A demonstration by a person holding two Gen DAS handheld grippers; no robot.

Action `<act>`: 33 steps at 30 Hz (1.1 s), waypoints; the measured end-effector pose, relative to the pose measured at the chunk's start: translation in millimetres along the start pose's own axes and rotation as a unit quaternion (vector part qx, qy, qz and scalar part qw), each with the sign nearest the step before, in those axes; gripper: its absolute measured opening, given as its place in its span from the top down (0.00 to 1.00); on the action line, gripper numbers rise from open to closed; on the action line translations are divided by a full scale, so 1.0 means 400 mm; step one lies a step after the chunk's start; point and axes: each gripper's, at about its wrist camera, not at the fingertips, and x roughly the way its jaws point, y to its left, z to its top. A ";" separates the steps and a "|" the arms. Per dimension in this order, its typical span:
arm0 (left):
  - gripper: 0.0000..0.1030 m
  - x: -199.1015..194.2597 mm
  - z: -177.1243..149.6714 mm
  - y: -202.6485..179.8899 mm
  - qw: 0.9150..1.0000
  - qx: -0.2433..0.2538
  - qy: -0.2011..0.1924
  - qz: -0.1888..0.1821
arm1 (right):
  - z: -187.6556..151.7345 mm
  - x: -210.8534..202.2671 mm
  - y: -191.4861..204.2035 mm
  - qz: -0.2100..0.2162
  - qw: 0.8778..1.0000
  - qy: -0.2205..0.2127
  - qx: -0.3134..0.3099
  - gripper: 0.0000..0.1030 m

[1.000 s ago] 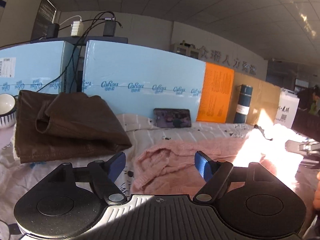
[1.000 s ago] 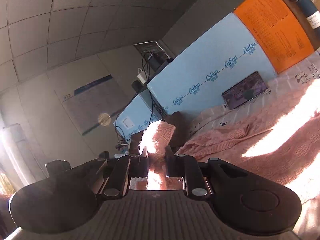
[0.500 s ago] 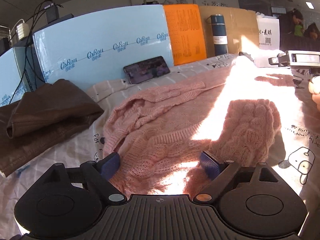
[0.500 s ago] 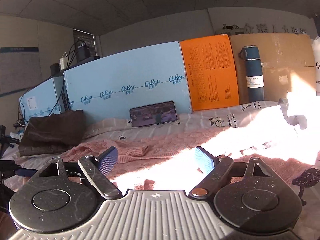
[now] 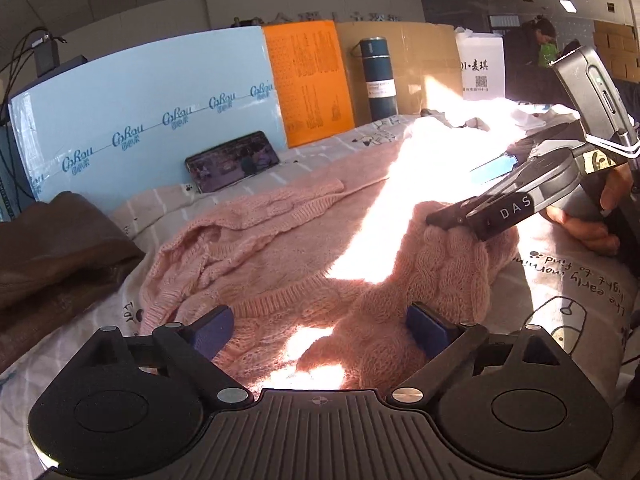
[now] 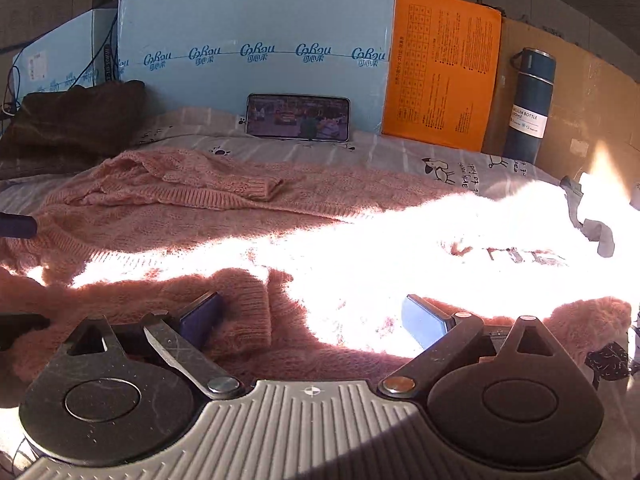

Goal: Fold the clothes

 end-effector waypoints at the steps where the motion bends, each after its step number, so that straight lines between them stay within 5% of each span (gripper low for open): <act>1: 0.02 0.003 -0.001 -0.001 1.000 0.001 0.004 0.000 | -0.001 0.001 -0.002 0.001 1.000 0.001 0.002 0.05; 5: 0.01 0.009 -0.004 -0.003 1.000 0.003 0.011 -0.004 | -0.003 -0.001 -0.016 0.012 1.000 0.002 0.019 0.03; 12: 0.01 -0.050 0.017 0.010 0.998 -0.004 -0.069 -0.010 | -0.011 -0.054 -0.068 0.053 0.995 -0.053 0.072 0.00; 16: 0.01 -0.080 0.016 -0.006 0.995 0.042 -0.062 -0.068 | -0.025 -0.121 -0.112 0.087 0.989 -0.112 0.047 0.00; 19: 0.01 -0.085 0.004 -0.045 0.990 0.104 -0.029 -0.090 | -0.044 -0.164 -0.149 0.072 0.988 -0.138 -0.004 0.00; 24: 0.01 -0.058 -0.017 -0.082 0.982 0.180 0.021 -0.059 | -0.077 -0.190 -0.209 0.034 0.993 -0.085 -0.072 0.00; 33: 0.00 -0.019 -0.011 -0.088 0.977 0.214 0.005 -0.010 | -0.125 -0.199 -0.220 0.026 0.974 -0.007 -0.226 0.00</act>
